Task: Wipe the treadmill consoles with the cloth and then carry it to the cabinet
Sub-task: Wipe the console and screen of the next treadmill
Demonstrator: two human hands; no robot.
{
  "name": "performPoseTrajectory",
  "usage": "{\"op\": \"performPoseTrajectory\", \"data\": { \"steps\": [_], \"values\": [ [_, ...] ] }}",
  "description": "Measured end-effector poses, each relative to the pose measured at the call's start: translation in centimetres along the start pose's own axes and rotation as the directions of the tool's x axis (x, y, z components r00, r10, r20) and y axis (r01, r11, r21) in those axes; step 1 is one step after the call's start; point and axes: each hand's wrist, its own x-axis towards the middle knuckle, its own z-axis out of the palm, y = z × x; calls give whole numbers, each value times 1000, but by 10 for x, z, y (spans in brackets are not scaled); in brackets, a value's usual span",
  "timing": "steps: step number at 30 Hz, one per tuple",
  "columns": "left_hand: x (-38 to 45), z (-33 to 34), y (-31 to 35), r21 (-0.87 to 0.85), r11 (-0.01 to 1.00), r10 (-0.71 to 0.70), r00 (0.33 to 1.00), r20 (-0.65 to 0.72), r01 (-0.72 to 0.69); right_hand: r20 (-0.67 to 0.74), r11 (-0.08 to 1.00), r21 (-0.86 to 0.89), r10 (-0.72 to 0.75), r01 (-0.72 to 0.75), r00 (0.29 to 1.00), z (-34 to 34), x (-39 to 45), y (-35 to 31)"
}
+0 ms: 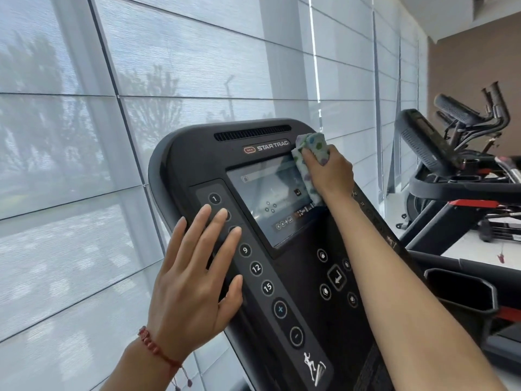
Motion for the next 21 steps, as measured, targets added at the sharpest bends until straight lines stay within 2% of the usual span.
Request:
{"op": "performPoseTrajectory", "data": {
  "steps": [6,12,15,21],
  "values": [
    [1,0,3,-32,999,-15,1000,-11,15,120,983,79,-174,165,978,-8,-56,-25],
    [2,-1,3,-35,999,0,1000,-15,0,172,909,163,-409,384,896,-17,-99,-35],
    [2,0,3,-32,999,6,1000,-12,-6,173,923,124,-381,364,908,-16,-79,-22],
    [3,0,1,-8,1000,-5,1000,12,5,44,988,66,-145,142,988,-14,-15,35]
  ]
}}
